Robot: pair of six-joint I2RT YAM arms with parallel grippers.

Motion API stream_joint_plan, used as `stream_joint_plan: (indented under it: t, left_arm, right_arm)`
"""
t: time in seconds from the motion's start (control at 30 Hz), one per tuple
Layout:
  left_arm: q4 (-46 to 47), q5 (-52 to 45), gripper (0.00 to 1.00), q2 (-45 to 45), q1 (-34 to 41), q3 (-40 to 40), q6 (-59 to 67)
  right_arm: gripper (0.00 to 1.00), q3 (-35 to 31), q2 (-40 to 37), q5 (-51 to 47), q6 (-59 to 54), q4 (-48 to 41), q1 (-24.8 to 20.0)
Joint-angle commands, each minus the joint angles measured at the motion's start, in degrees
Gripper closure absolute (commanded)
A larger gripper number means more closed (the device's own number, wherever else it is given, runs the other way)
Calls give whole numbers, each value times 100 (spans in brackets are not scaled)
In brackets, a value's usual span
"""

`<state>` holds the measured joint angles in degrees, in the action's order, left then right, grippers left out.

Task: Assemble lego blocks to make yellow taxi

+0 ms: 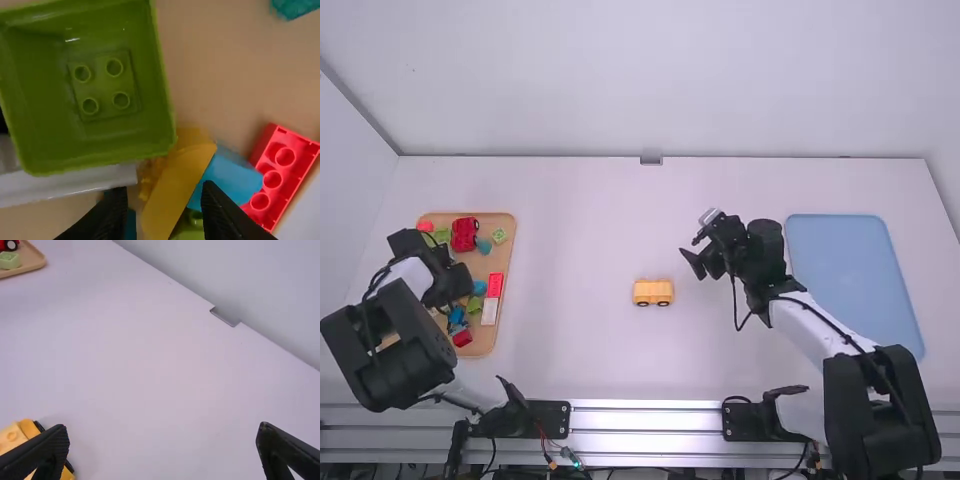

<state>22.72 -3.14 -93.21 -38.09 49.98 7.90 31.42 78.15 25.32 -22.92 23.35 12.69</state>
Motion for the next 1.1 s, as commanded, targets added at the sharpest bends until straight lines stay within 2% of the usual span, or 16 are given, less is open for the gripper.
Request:
stream_joint_plan:
  t: [0.0,0.07,0.17,0.37,0.57,0.77,1.07]
  left_arm:
    - [-90,-33,61,-66,-17,-114,236]
    - [-238,-20,61,-66,-17,-236,249]
    - [-275,125,67,-66,-17,-297,245]
    - [-188,225,69,-66,-17,-321,308]
    - [20,105,60,-66,-13,-256,313]
    - [22,125,60,-66,-17,-243,369]
    - [-472,127,59,-66,-17,-601,354]
  right_arm:
    - [1,-24,-92,26,61,2,9]
    - [1,-24,-92,28,61,7,15]
    - [1,-22,-92,28,63,9,0]
    - [2,-24,-92,17,61,28,0]
    - [1,-22,-92,17,61,46,11]
    - [1,-22,-92,13,63,44,9]
    - [1,-22,-92,15,61,44,11]
